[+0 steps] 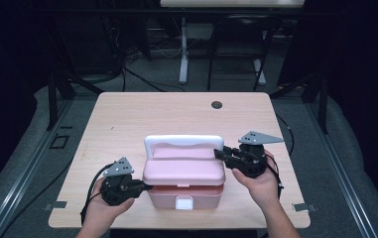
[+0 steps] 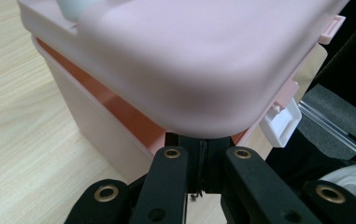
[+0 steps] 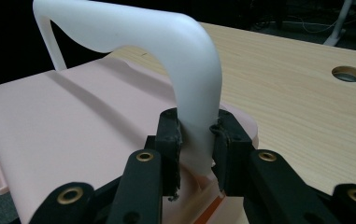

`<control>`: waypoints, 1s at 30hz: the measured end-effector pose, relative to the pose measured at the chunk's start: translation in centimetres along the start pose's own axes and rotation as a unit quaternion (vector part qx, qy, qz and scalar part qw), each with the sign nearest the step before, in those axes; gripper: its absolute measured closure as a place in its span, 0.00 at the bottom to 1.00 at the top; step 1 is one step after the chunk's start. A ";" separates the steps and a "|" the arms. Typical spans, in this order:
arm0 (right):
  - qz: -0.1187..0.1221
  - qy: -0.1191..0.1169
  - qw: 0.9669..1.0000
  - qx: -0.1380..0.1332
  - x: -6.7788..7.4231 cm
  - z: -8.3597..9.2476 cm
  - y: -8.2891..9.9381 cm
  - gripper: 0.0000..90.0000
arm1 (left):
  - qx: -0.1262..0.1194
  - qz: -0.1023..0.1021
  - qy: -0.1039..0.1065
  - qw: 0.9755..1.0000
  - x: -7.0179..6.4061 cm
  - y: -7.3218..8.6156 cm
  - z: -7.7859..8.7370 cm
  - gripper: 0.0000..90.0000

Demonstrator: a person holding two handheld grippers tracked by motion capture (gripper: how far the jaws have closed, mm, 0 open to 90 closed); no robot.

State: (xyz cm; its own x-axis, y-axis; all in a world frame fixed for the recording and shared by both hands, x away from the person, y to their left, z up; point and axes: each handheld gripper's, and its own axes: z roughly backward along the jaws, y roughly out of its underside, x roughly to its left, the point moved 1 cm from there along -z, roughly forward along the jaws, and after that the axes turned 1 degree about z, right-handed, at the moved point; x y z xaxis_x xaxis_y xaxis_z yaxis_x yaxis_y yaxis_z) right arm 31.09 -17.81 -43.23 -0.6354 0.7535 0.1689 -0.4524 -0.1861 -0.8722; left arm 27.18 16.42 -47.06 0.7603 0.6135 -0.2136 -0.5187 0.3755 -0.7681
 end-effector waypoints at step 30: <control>-0.002 0.004 1.000 -0.005 0.2 0.5 0.4 0.76 | -0.001 -0.010 -0.004 1.000 -0.2 -0.4 -0.2 0.99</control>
State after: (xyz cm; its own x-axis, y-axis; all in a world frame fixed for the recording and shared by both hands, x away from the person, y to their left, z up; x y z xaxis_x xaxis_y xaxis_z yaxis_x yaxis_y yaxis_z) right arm 30.44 -18.08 -43.31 -0.6289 0.7590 0.1688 -0.4489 -0.1772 -0.8758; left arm 27.34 16.03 -46.89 0.7675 0.6110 -0.1942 -0.5026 0.3855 -0.7738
